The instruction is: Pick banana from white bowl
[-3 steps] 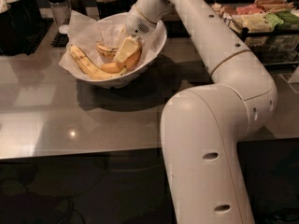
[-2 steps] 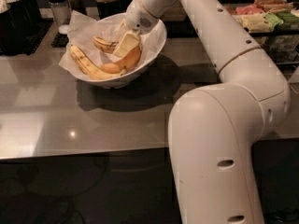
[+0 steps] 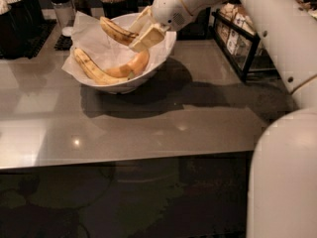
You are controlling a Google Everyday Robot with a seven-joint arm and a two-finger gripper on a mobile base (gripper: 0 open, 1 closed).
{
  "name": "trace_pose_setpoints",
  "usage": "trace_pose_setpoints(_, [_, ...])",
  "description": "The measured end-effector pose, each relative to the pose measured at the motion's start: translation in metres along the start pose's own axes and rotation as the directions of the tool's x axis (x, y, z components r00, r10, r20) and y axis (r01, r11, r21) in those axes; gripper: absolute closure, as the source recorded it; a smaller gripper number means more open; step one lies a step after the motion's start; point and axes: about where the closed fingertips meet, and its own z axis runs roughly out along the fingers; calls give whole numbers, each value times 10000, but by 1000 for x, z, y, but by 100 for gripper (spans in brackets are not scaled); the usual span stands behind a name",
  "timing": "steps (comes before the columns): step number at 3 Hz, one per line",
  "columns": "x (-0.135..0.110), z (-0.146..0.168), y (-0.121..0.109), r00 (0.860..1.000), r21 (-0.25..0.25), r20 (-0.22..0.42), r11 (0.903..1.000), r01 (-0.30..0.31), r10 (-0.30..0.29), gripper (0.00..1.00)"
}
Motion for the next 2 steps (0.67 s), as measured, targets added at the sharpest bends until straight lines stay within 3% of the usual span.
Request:
trace_pose_setpoints(1, [-6,-24,47,9976,750,622,9966,-341,294,100])
trace_pose_setpoints(2, [-1,-25,83,9961,873,445,9929,-804,767,100])
